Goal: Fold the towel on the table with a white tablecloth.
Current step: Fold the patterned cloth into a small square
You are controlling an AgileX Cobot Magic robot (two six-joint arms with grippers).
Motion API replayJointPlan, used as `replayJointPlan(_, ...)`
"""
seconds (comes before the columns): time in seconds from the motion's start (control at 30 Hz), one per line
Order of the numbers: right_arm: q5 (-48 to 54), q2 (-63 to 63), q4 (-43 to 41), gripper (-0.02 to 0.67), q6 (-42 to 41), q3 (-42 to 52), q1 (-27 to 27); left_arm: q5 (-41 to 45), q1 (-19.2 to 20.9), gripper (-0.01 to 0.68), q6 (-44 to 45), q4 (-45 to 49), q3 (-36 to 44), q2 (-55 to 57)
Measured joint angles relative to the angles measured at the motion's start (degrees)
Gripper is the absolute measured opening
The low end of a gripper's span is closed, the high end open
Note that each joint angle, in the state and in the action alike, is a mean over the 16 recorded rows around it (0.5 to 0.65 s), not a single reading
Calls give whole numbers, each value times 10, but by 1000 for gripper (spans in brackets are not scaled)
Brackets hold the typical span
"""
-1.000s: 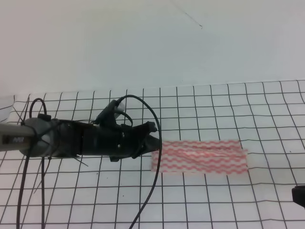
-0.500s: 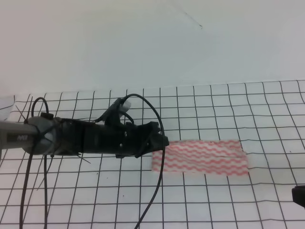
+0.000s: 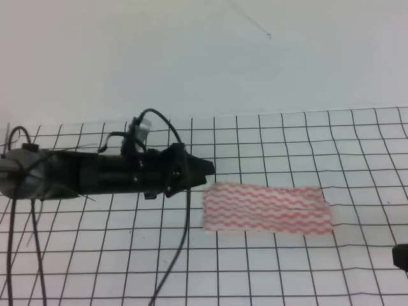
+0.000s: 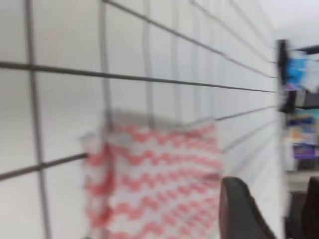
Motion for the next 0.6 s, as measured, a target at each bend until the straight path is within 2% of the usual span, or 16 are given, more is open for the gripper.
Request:
replayJointPlan(0.3, 7, 83, -11, 8, 0, -72, 0, 64, 29, 82, 14, 28, 0, -85)
replayJointPlan(0.43, 12, 146, -17, 8, -3, -120, 0, 43, 25, 25, 3, 84, 0, -165)
replayJointPlan(0.6, 5, 229, -23, 11, -28, -178, 2, -4, 16, 3, -25, 180, 0, -269)
